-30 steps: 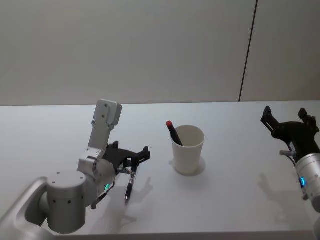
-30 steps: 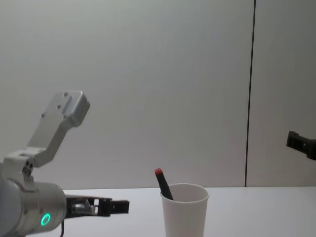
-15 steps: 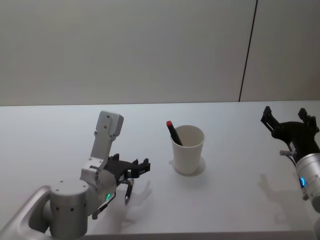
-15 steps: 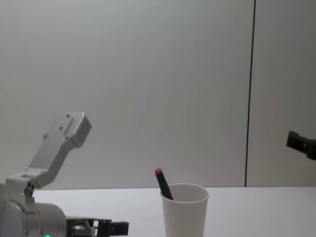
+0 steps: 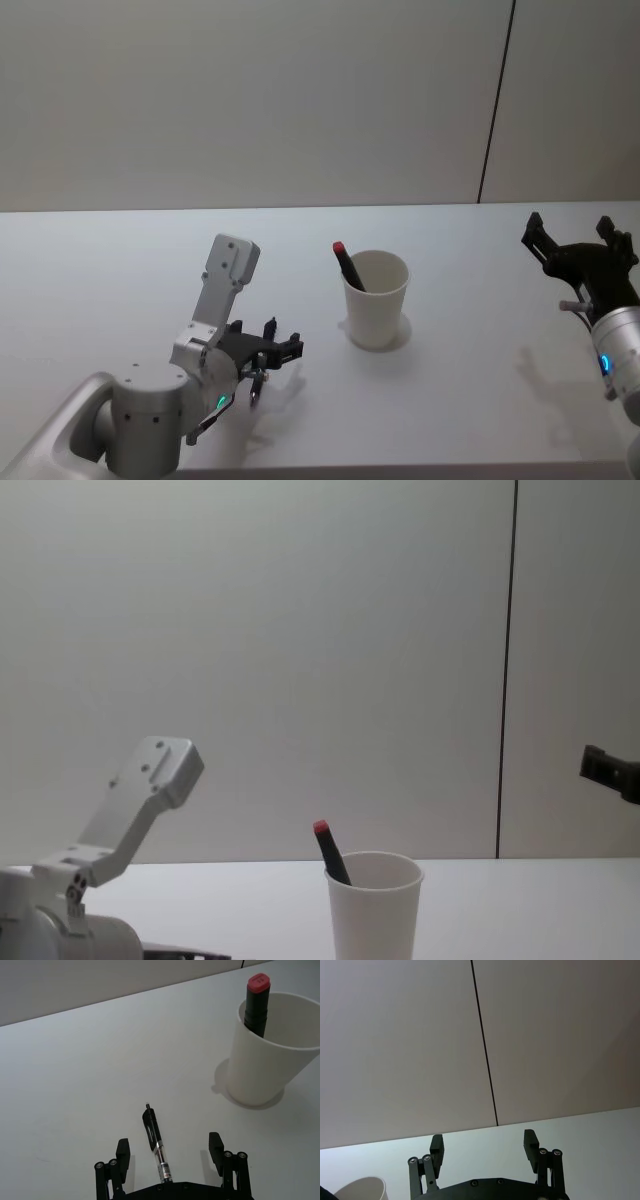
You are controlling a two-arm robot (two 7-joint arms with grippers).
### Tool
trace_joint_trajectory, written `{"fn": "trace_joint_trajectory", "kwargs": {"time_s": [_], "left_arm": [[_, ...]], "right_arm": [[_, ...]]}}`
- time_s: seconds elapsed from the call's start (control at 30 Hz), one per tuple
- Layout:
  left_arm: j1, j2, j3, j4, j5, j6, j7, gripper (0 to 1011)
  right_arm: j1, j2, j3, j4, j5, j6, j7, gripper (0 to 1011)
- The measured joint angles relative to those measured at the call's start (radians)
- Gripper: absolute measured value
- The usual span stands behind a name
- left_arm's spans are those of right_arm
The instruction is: Place the pen into the pen holder.
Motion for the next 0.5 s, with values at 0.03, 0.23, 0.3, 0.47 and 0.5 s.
{"fn": "trace_joint_trajectory", "kwargs": {"time_s": [0.03,0.23,0.3,0.47,0.5], "left_arm": [[-0.004,-0.002,0.001,0.007,0.008,0.004,-0.004,1004],[-0.013,-0.008,0.004,0.028,0.033,0.017,-0.017,1004],[-0.016,-0.01,0.005,0.035,0.044,0.02,-0.022,1004],[-0.021,-0.013,0.006,0.051,0.062,0.027,-0.029,1004],[-0.021,-0.013,0.006,0.053,0.065,0.029,-0.029,1004]], "right_arm": [[0.0,0.0,0.0,0.0,0.0,0.0,0.0,1002],[0.0,0.0,0.0,0.0,0.0,0.0,0.0,1002],[0.0,0.0,0.0,0.0,0.0,0.0,0.0,1002],[0.0,0.0,0.0,0.0,0.0,0.0,0.0,1002],[0.0,0.0,0.0,0.0,0.0,0.0,0.0,1002]]}}
